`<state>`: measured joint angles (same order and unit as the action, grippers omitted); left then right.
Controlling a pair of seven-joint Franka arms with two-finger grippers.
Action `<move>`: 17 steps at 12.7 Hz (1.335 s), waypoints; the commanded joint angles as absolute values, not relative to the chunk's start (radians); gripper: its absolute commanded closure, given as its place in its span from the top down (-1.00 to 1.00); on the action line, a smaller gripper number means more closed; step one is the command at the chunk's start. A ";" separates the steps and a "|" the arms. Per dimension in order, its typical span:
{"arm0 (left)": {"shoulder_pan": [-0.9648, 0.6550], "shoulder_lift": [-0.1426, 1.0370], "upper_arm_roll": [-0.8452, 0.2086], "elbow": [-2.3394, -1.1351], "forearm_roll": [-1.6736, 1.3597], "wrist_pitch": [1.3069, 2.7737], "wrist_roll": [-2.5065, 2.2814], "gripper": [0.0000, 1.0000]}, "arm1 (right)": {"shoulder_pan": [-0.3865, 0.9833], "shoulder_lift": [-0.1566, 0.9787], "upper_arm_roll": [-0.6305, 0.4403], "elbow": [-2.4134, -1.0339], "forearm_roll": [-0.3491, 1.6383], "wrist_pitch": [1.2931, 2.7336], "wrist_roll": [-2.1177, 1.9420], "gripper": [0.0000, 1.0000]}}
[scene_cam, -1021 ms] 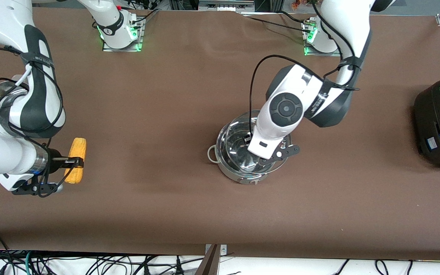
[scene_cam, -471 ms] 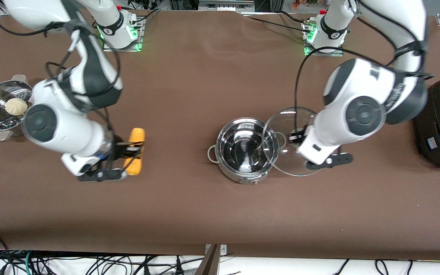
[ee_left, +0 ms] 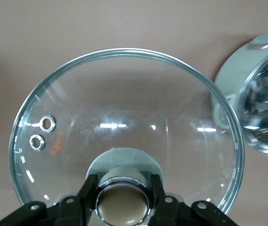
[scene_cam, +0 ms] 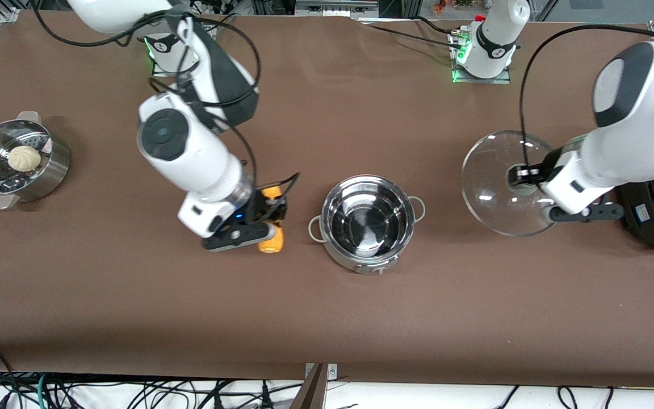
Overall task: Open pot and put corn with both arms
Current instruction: 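Carry the corn toward the pot while the left gripper lifts the lid away, then drop the corn into the pot while the left gripper sets the lid down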
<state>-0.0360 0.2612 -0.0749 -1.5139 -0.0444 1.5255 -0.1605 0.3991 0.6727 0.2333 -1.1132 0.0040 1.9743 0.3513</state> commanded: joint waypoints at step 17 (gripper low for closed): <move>0.069 0.376 -0.078 -2.112 -0.012 2.482 -0.028 -1.00 | 0.632 0.986 0.179 -0.876 -0.005 2.195 0.601 -0.82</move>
